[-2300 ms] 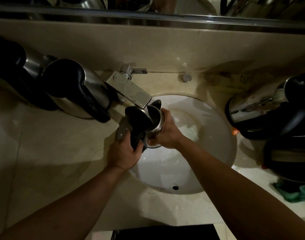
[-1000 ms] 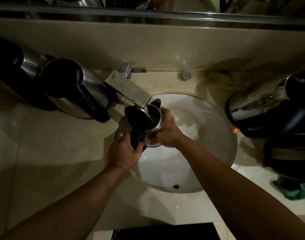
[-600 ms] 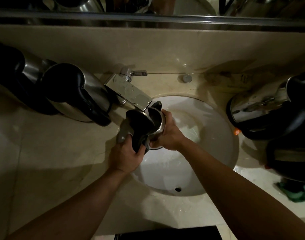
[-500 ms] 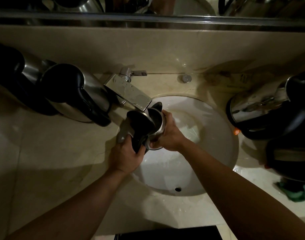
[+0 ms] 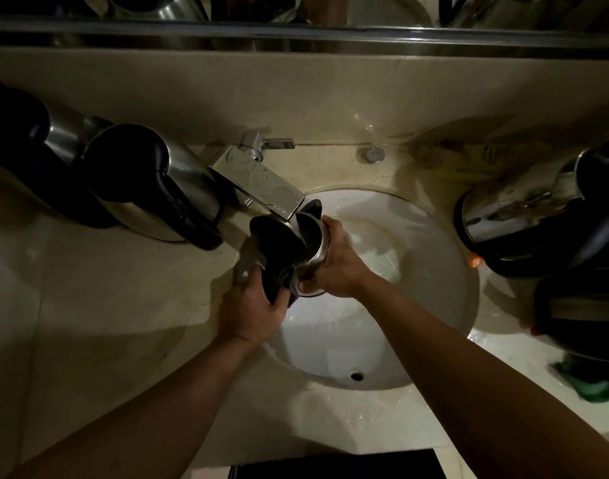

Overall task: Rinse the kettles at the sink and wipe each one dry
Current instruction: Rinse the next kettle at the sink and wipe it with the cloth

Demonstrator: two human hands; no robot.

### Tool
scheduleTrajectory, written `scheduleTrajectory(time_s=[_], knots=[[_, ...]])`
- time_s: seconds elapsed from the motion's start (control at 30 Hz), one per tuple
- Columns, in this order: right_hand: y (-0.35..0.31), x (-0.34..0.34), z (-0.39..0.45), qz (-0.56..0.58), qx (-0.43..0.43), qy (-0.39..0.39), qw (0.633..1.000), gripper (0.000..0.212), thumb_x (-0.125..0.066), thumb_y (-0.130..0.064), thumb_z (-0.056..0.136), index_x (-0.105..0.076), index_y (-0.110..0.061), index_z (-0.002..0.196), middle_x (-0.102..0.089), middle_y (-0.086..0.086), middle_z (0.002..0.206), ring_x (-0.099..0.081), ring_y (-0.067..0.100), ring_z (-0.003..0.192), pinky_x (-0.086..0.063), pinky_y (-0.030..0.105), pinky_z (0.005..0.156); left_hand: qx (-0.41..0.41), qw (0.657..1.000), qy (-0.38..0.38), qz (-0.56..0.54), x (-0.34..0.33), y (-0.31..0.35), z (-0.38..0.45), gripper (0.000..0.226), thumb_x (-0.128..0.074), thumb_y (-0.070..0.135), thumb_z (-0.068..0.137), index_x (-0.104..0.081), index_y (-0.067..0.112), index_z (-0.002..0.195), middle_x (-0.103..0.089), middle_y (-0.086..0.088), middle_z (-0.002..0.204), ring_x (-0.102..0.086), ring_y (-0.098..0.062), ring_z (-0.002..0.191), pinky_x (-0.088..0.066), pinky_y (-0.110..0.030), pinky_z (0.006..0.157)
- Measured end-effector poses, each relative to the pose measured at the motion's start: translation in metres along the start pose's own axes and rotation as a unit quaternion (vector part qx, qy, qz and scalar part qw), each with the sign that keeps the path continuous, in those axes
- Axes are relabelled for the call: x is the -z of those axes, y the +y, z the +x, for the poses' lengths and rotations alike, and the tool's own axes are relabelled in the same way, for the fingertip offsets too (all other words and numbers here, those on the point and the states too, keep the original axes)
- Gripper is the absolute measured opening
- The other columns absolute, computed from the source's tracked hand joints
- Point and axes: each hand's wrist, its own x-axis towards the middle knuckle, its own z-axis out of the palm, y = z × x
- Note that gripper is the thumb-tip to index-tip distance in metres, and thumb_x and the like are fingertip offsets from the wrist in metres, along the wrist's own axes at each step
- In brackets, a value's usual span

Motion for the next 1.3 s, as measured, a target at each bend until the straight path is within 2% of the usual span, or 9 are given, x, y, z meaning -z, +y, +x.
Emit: scheduleTrajectory(time_s=[0.13,0.33,0.63,0.83,1.1,1.3], knots=[[-0.0011,-0.0010,0.0007,-0.012,-0.009,0.001,1.000,0.138,-0.097,-0.024,0.048,-0.010,-0.035,0.155,-0.032,0.008,0.149,-0.043,0.031,0.135,-0.052,0.048,0.106,0.003,1.000,0.002,-0.002,0.0001,0.0012,-0.0002,0.066,-0.057,0.053,0.073,-0.062,0.007,0.120,-0.070,-0.025,0.094,-0.066,-0.046,0.084,-0.057,-0.046,0.067],[-0.0029,0.0006,0.0014,-0.015,-0.012,-0.006,1.000,0.136,-0.098,-0.016,0.052,-0.011,-0.033,0.155,-0.032,0.011,0.150,-0.043,0.034,0.135,-0.052,0.050,0.106,0.003,1.000,0.001,0.003,-0.0016,-0.0003,0.0012,0.071,-0.058,0.052,0.074,-0.058,0.008,0.129,-0.070,-0.024,0.102,-0.066,-0.045,0.091,-0.057,-0.046,0.072],[-0.0068,-0.0003,-0.0018,-0.015,-0.016,-0.003,1.000,0.138,-0.090,-0.034,0.037,-0.011,-0.039,0.151,-0.033,0.011,0.148,-0.044,0.035,0.134,-0.054,0.052,0.102,-0.004,1.000,0.007,0.006,-0.0012,0.0000,0.0004,0.068,-0.058,0.050,0.074,-0.061,0.006,0.125,-0.070,-0.026,0.097,-0.067,-0.045,0.087,-0.057,-0.045,0.070],[-0.0040,0.0025,-0.0044,-0.003,-0.023,-0.003,1.000,0.136,-0.098,-0.014,0.055,-0.009,-0.031,0.157,-0.028,0.012,0.152,-0.040,0.034,0.138,-0.051,0.050,0.108,-0.014,1.000,0.010,0.015,-0.0004,0.0013,0.0004,0.062,-0.061,0.047,0.072,-0.064,0.004,0.116,-0.070,-0.027,0.090,-0.067,-0.046,0.081,-0.055,-0.043,0.064],[-0.0070,0.0042,-0.0061,-0.006,-0.019,-0.004,1.000,0.134,-0.097,-0.013,0.058,-0.008,-0.026,0.157,-0.030,0.012,0.151,-0.039,0.033,0.138,-0.049,0.048,0.110,-0.030,0.999,0.022,0.011,-0.0008,0.0012,0.0001,0.053,-0.064,0.043,0.072,-0.065,0.002,0.107,-0.069,-0.027,0.084,-0.067,-0.046,0.074,-0.053,-0.042,0.060],[-0.0074,0.0038,-0.0068,-0.001,-0.019,-0.013,1.000,0.137,-0.097,-0.013,0.056,-0.007,-0.030,0.157,-0.029,0.011,0.153,-0.040,0.032,0.138,-0.050,0.050,0.109,-0.038,0.999,0.028,0.006,-0.0041,-0.0026,0.0008,0.057,-0.062,0.046,0.074,-0.065,0.004,0.113,-0.070,-0.025,0.089,-0.067,-0.044,0.079,-0.053,-0.040,0.063]])
